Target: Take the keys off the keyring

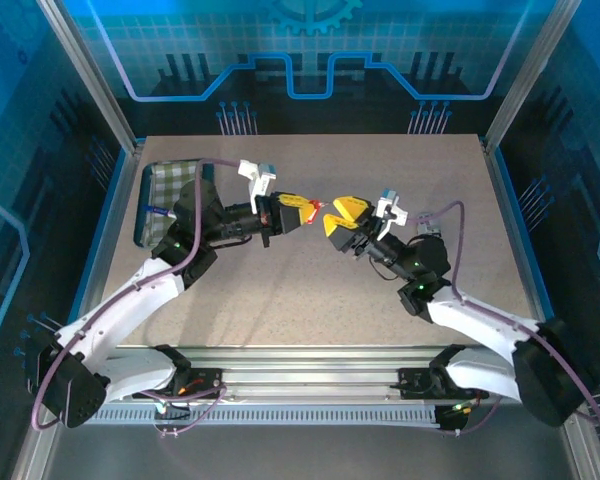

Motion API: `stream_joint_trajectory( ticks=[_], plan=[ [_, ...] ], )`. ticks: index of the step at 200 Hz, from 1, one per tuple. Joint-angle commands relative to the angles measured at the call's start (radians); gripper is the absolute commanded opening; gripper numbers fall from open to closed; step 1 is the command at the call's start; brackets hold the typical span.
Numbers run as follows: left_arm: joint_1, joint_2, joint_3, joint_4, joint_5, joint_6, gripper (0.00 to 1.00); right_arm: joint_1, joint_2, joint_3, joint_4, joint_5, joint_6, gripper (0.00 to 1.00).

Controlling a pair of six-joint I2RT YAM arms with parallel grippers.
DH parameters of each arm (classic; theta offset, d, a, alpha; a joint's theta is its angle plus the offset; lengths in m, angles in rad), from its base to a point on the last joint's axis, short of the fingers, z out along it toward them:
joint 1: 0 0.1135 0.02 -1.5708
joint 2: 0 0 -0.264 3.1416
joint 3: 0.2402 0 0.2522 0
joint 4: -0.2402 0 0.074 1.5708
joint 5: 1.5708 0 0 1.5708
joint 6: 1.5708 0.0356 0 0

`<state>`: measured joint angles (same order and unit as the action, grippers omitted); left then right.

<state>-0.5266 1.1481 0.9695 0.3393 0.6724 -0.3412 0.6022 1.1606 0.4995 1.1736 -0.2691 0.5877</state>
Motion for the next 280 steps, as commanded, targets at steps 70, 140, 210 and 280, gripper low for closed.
stream_joint_trajectory(
  ticks=[70, 140, 210, 280],
  plan=[
    [0.0, -0.033, -0.02, 0.056, 0.006, -0.014, 0.0, 0.068, 0.057, 0.064, 0.25, -0.026, -0.002, 0.59],
    [0.001, -0.043, -0.031, 0.074, 0.001, -0.016, 0.0, 0.072, 0.08, 0.076, 0.249, -0.008, 0.01, 0.47],
    [0.001, -0.048, -0.038, 0.089, -0.02, -0.006, 0.0, 0.071, 0.08, 0.068, 0.25, -0.031, 0.018, 0.24],
    [-0.001, -0.065, -0.041, 0.058, -0.047, 0.042, 0.0, 0.068, 0.075, 0.085, 0.212, -0.024, 0.045, 0.08]
  ],
)
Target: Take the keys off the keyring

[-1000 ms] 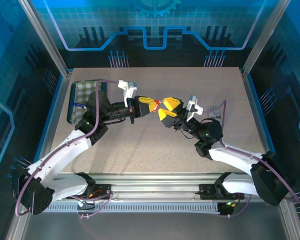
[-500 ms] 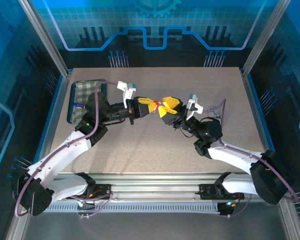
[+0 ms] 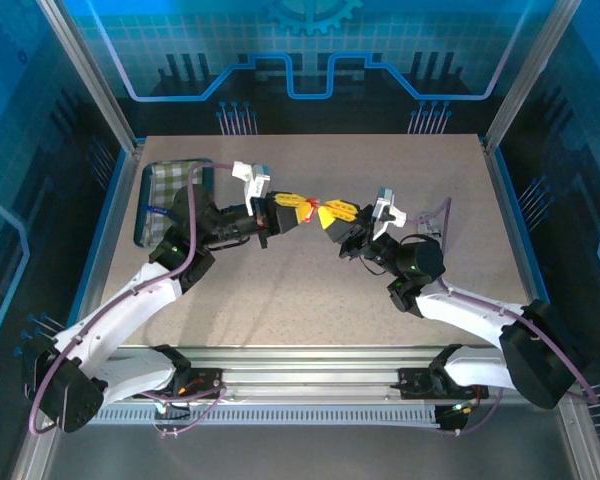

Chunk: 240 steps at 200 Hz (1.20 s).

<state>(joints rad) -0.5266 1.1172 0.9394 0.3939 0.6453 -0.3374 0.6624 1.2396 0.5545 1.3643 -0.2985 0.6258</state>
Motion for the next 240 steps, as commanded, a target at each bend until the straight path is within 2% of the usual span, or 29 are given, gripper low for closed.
stream_joint_trajectory(
  ticks=[1, 30, 74, 149, 206, 240],
  plan=[
    [-0.001, -0.034, -0.011, 0.003, -0.02, 0.039, 0.0, 0.008, -0.004, 0.03, 0.021, 0.006, 0.007, 0.08],
    [-0.014, -0.046, -0.005, -0.036, -0.045, 0.089, 0.0, 0.008, -0.026, 0.037, -0.026, 0.022, -0.005, 0.0],
    [-0.056, -0.072, -0.009, -0.097, -0.109, 0.192, 0.0, 0.009, -0.063, 0.046, -0.125, 0.049, -0.009, 0.0],
    [-0.146, -0.11, -0.011, -0.205, -0.245, 0.409, 0.0, 0.006, -0.16, 0.098, -0.477, 0.136, -0.037, 0.0],
    [-0.168, -0.119, -0.018, -0.224, -0.257, 0.474, 0.0, -0.027, -0.188, 0.186, -0.717, 0.101, -0.031, 0.0],
    [-0.171, -0.119, -0.02, -0.23, -0.276, 0.477, 0.0, -0.035, -0.206, 0.194, -0.71, 0.06, -0.047, 0.0]
  ],
)
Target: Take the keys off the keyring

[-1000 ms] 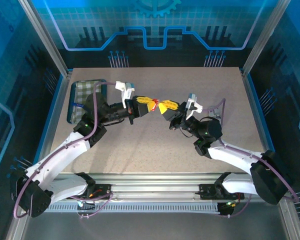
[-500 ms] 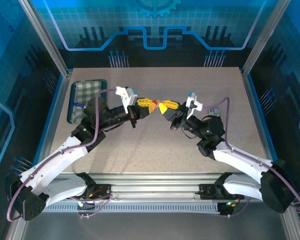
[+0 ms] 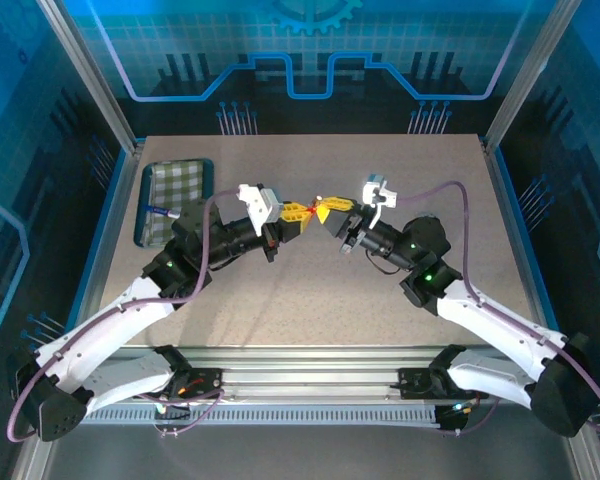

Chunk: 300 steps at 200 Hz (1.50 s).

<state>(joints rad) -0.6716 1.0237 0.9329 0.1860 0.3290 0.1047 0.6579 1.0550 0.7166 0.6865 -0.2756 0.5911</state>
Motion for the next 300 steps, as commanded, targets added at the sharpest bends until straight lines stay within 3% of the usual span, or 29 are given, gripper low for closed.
stream_joint_trajectory(
  ticks=[1, 153, 207, 231, 271, 300],
  plan=[
    [-0.026, -0.026, -0.015, -0.019, 0.039, 0.035, 0.0, -0.03, -0.022, 0.03, -0.03, 0.036, -0.014, 0.0],
    [-0.017, 0.008, -0.027, 0.069, -0.011, -0.119, 0.0, 0.034, -0.1, -0.088, 0.092, 0.005, -0.307, 0.0],
    [0.068, 0.023, -0.057, 0.188, 0.069, -0.3, 0.0, 0.069, -0.116, -0.117, 0.093, 0.044, -0.423, 0.0],
    [0.076, 0.034, -0.051, 0.182, 0.089, -0.32, 0.0, 0.085, -0.118, -0.108, 0.086, 0.027, -0.47, 0.0],
    [0.076, 0.047, -0.034, 0.16, 0.11, -0.317, 0.0, 0.126, -0.125, -0.072, 0.047, 0.073, -0.546, 0.0],
    [0.075, 0.048, -0.024, 0.134, 0.093, -0.307, 0.0, 0.22, -0.126, -0.029, -0.061, 0.205, -0.713, 0.0]
  ],
)
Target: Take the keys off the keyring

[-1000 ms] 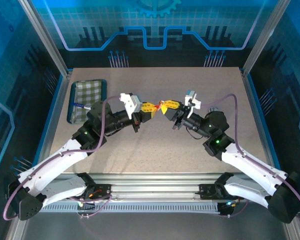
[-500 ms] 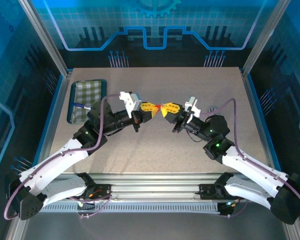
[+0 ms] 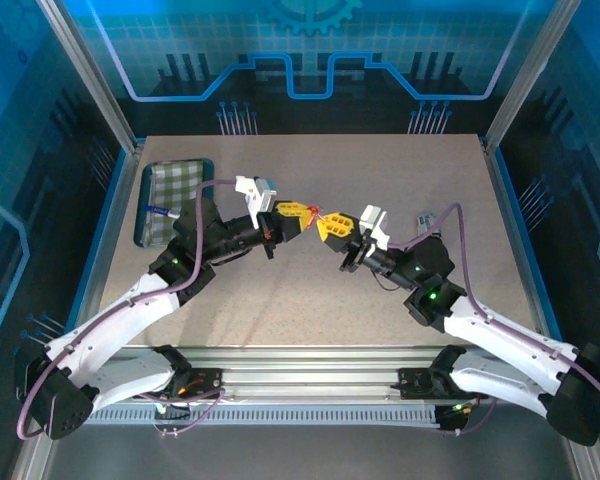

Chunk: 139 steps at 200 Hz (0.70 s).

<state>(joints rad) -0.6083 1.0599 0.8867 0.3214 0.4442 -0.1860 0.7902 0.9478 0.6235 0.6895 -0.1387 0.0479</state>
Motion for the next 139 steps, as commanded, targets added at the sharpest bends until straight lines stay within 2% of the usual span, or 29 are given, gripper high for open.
stream_joint_trajectory(
  ticks=[1, 15, 52, 83, 89, 95, 100, 130, 134, 139],
  plan=[
    [0.012, 0.012, 0.023, -0.001, -0.022, -0.017, 0.0, 0.09, -0.018, 0.065, -0.067, 0.073, -0.176, 0.0],
    [0.012, 0.014, 0.027, -0.001, -0.014, -0.022, 0.0, 0.135, -0.009, 0.09, -0.128, 0.141, -0.259, 0.0],
    [0.011, 0.006, 0.025, 0.0, -0.015, -0.02, 0.0, 0.194, 0.012, 0.11, -0.157, 0.275, -0.398, 0.0],
    [0.012, -0.004, 0.018, -0.016, -0.019, -0.018, 0.0, 0.192, 0.006, 0.117, -0.181, 0.271, -0.482, 0.0],
    [0.011, -0.007, 0.016, -0.019, -0.023, -0.017, 0.08, 0.174, -0.001, 0.12, -0.184, 0.248, -0.473, 0.0],
    [0.012, -0.009, 0.013, -0.025, -0.036, -0.018, 0.33, 0.151, -0.009, 0.124, -0.191, 0.218, -0.454, 0.0],
    [0.012, -0.012, 0.011, -0.032, -0.047, -0.02, 0.45, 0.128, -0.017, 0.13, -0.2, 0.185, -0.438, 0.0],
    [0.013, -0.031, -0.015, -0.052, -0.071, -0.004, 0.7, -0.045, -0.045, 0.167, -0.242, -0.071, -0.311, 0.0],
    [0.013, -0.036, -0.019, -0.051, -0.071, -0.005, 0.78, -0.059, -0.045, 0.173, -0.251, -0.095, -0.305, 0.0],
    [0.013, -0.039, -0.023, -0.047, -0.067, -0.004, 0.81, -0.077, -0.044, 0.181, -0.264, -0.128, -0.299, 0.0]
  ],
)
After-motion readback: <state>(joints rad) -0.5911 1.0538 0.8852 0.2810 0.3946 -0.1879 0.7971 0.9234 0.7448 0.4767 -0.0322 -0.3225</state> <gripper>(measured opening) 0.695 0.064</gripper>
